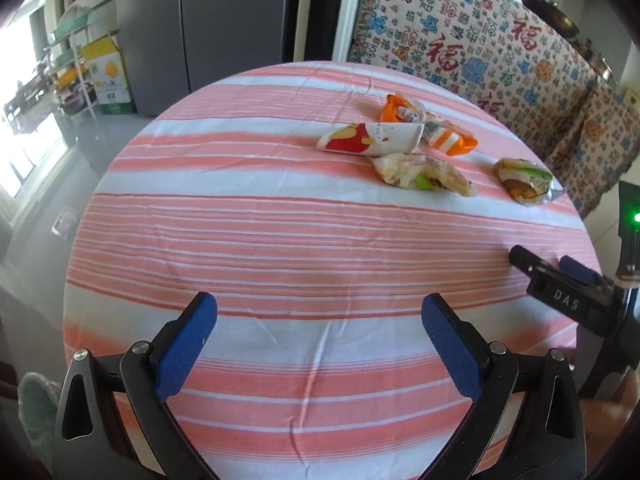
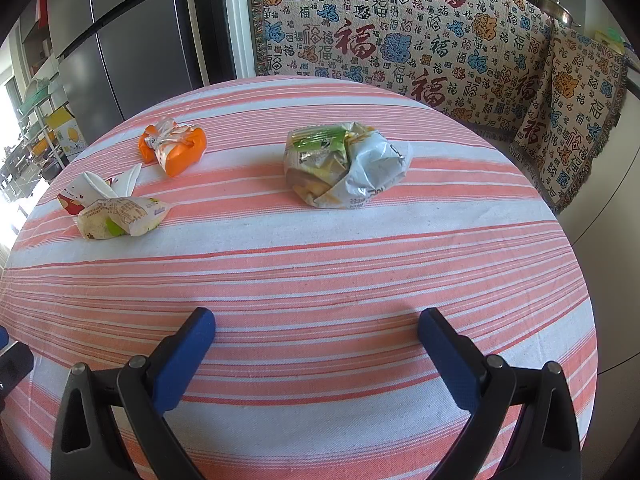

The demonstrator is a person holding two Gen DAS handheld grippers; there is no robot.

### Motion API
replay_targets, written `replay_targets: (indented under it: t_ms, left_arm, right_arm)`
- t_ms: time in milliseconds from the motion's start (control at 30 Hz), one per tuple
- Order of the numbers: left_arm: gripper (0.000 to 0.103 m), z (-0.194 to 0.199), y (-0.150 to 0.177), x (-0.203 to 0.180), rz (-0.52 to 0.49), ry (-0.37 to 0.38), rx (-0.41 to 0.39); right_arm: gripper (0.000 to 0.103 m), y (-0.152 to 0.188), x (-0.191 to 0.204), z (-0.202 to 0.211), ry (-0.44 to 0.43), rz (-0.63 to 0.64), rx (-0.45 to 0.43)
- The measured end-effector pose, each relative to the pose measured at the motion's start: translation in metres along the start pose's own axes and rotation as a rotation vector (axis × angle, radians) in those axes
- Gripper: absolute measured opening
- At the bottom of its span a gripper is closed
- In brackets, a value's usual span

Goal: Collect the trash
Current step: 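Grasp the cream bread wrapper with the left tool while the right tool grasps the silver-green wrapper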

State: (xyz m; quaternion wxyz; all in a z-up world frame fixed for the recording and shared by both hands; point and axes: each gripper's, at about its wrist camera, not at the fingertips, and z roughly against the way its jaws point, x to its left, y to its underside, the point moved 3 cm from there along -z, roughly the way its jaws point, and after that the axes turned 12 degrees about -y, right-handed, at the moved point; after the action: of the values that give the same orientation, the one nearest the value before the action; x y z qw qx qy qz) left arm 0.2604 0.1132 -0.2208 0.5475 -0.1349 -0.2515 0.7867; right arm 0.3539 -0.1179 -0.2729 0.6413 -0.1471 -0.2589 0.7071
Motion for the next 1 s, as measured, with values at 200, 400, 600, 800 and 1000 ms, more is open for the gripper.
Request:
replay_targets:
  t_ms: [200,400,600,800,1000]
  left_arm:
    - [0.102,-0.021,-0.032,-0.039,-0.107,0.107,0.0]
    - [0.102,-0.054,-0.07,-0.073,-0.265,0.123,-0.053]
    - [0.101,-0.047,-0.077,-0.086,-0.308,0.291,-0.109]
    - [0.094,-0.01,-0.029,-0.119,-0.617,0.608,0.026]
    - [0.097,-0.011,-0.068,-0.106,-0.455,0.424,-0.101]
  right_arm:
    - [0.103,-0.004,-0.004,-0.001,0.029,-0.046,-0.001]
    - [0.103,0.023,-0.002,0.02,-0.095,0.102,0.022]
    - [0.103,0.022,-0.002,0.019,-0.089,0.114,0.024]
    - [0.103,0.025,-0.012,0.023,-0.102,0.101,0.018]
    - [0.103,0.02,-0.045,0.024,-0.083,0.102,0.023]
